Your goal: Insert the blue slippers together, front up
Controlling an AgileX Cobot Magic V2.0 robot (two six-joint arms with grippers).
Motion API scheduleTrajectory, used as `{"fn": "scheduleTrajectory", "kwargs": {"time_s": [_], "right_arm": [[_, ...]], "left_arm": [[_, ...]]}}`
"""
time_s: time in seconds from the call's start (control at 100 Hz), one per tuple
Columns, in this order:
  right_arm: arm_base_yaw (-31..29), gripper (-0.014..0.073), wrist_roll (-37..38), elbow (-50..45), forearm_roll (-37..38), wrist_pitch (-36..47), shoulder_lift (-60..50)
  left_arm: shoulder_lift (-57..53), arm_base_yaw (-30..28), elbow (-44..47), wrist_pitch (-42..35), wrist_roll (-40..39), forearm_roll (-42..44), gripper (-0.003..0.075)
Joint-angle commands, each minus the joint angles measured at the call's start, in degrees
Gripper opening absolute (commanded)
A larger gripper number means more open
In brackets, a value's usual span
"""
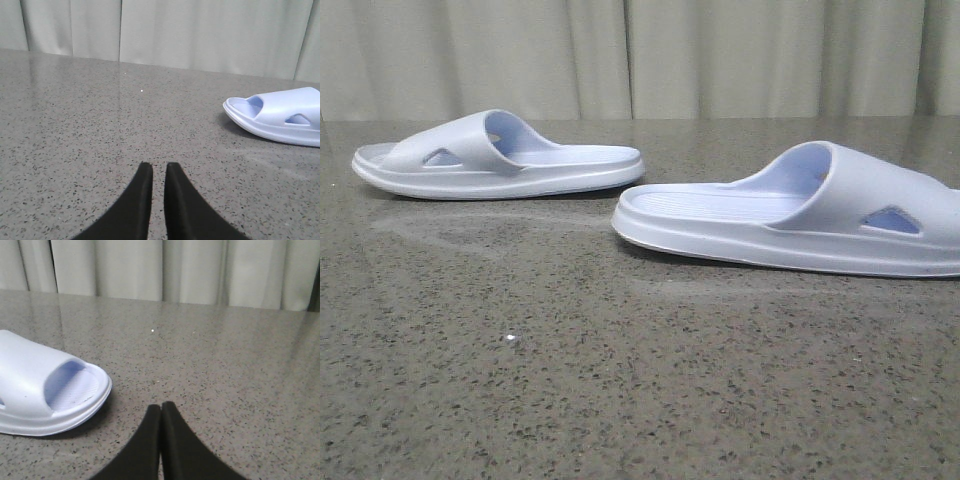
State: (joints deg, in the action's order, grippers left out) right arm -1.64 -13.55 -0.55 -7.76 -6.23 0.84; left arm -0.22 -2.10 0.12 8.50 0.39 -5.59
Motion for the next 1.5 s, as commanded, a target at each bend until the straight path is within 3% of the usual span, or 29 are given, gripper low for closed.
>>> {"fn": "scheduleTrajectory", "kwargs": {"time_s": [0.0,0.14,0.26,0.54,0.61,0.78,1.04,1.29,1.39,1.49], "right_arm": [[-0.4,-0.0079,-0.1,-1.2,0.4,5.7,0.6],[-0.4,-0.0079,-0.1,-1.2,-4.2,5.9,0.6],[-0.4,-0.0079,-0.1,-1.2,-12.6,5.9,0.6],[-0.4,-0.0079,-0.1,-0.8,-37.1,4.7,0.6],[-0.4,-0.0079,-0.1,0.7,-37.2,2.0,0.6],[-0.4,-0.0078,-0.3,6.3,-33.6,-3.4,4.5],[-0.4,-0.0078,-0.3,17.8,-29.2,-10.3,26.7],[-0.4,-0.0071,-3.0,27.7,-28.9,-18.0,40.9],[-0.4,0.0015,-3.4,29.8,-28.9,-19.4,42.3],[-0.4,0.0179,-3.4,30.8,-28.9,-19.3,42.5]], "left_arm": [[-1.6,-0.2,0.6,-4.0,-0.4,-0.5,0.0015],[-1.6,-0.2,0.6,-4.5,-0.4,-4.3,0.0015],[-1.6,-0.2,0.6,-5.1,-0.4,-9.9,0.0015],[-1.6,-0.2,0.2,-6.0,-0.4,-36.9,0.0015],[-1.6,-0.2,-0.9,-4.8,-0.4,-38.5,0.0015],[0.9,-0.2,-6.5,-2.3,-0.4,-32.6,0.0015],[19.8,-0.2,-22.3,10.7,-0.4,-15.2,0.0015],[32.5,-0.2,-31.1,15.0,1.9,-15.1,0.0024],[34.2,-0.2,-31.2,14.9,6.5,-18.8,0.0098],[35.6,-0.2,-31.2,15.0,9.0,-22.9,0.0254]]}}
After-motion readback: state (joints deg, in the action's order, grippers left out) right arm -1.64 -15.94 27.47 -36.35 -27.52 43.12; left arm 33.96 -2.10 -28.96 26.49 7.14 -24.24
